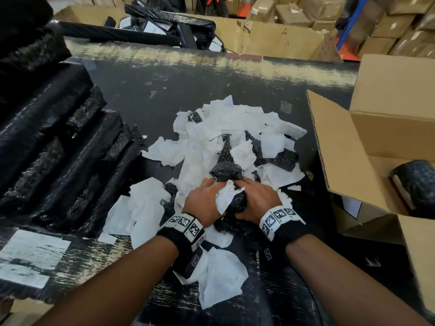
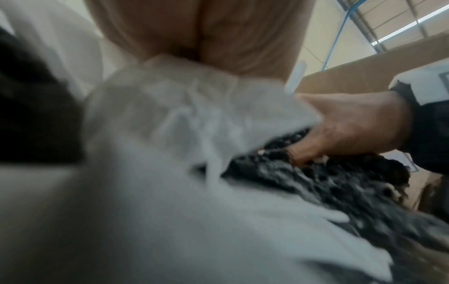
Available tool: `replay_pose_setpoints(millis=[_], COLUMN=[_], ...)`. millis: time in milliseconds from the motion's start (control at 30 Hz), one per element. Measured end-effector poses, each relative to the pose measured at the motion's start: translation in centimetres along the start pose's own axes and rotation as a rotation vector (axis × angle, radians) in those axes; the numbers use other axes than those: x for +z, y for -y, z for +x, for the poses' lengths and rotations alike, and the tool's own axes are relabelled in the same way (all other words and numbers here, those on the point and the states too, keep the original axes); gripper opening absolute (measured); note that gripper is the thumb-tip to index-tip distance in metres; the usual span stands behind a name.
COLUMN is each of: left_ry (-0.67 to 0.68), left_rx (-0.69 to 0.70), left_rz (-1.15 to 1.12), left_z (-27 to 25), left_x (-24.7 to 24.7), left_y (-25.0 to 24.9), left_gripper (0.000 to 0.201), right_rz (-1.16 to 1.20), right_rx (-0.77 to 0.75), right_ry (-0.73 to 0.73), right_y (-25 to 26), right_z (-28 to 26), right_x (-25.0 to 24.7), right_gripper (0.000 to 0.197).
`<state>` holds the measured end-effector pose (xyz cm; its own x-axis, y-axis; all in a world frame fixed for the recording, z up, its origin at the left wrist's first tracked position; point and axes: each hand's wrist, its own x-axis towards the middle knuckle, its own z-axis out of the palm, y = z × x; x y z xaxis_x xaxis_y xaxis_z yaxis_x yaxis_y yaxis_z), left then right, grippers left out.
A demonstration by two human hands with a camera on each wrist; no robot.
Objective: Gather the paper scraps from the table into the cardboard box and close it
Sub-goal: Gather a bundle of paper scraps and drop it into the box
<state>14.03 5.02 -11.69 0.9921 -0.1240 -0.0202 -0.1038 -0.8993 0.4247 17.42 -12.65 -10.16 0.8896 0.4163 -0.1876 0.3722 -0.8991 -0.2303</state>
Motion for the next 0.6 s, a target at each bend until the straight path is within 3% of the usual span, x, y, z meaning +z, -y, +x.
replay_pose_setpoints(millis=[67,167,267,467,600], left_ry=[-0.044,-0.072,-0.133,-0.428,-0.474], left_rx=[-0.025,-0.048,-0.019,0.073,0.080], left_rz=[0.016,-0.014,-0.069,-0.238,-0.239], left_z=[0.0,0.2,0.0,-1.4,-1.4], left_x=[-0.1,0.2,0.0,-1.0,-2.1], left_y=[-0.7,-0.5,-0.4,-0.7,-0.7], left_gripper=[0.030,0.019,0.019,0.038,0.040], right_rz=[0.017,0.045,0.091,0.165,0.181], right_rx=[0.032,0.069,0.071,0.004,-0.014], right_ry=[-0.067,-0.122,-0.163,-0.483,-0.547], right_y=[0.7,1.5,1.7,2.3,2.6], right_z=[-0.1,-0.2,-0.4,-1.7,-1.9], right_x=[-0.1,-0.1,0.1,-0.5,-1.4], right_gripper=[0.064,0.036,0.040,0.057,0.062])
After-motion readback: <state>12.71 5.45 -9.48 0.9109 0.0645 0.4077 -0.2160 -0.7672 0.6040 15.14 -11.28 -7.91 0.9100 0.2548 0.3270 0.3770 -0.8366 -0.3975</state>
